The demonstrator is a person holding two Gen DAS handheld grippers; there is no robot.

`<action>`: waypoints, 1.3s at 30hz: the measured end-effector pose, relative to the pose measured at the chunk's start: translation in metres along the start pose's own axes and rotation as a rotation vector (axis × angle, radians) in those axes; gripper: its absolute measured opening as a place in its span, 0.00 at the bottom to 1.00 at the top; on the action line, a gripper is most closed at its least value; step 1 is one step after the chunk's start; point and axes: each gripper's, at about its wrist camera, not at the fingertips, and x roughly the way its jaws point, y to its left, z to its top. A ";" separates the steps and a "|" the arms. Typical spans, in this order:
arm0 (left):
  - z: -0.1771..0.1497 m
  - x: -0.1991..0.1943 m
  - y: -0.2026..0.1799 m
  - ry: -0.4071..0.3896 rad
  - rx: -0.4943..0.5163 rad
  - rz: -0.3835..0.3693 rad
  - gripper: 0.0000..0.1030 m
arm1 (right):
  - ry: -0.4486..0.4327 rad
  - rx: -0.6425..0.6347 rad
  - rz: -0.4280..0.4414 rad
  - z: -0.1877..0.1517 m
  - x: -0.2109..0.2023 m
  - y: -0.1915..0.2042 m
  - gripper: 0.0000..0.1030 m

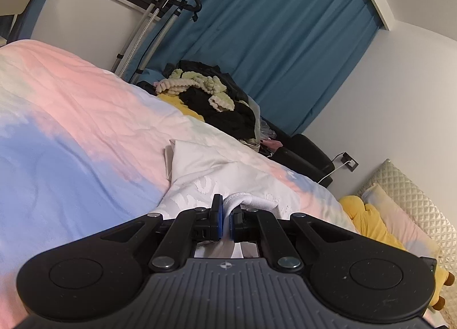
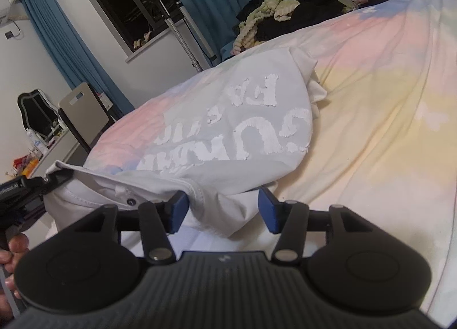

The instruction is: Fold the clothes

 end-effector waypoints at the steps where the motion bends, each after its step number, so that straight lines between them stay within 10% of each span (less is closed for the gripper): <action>1: 0.000 0.000 0.000 -0.001 0.000 0.000 0.05 | -0.007 0.010 0.009 0.001 -0.003 -0.001 0.55; 15: -0.001 -0.001 0.001 -0.003 -0.021 -0.022 0.05 | -0.122 0.093 0.107 0.009 -0.031 -0.006 0.60; 24: 0.001 -0.006 -0.003 -0.026 -0.006 -0.034 0.05 | -0.085 -0.737 -0.092 -0.063 0.005 0.107 0.58; 29: 0.001 -0.004 -0.003 -0.028 0.013 -0.021 0.05 | -0.025 -0.829 -0.159 -0.079 0.038 0.104 0.37; 31: 0.000 -0.004 -0.005 -0.039 0.036 -0.008 0.05 | -0.079 -0.797 -0.195 -0.070 0.039 0.099 0.10; 39: 0.001 -0.029 -0.038 -0.129 0.200 0.050 0.05 | -0.390 -0.632 -0.245 -0.017 -0.023 0.109 0.08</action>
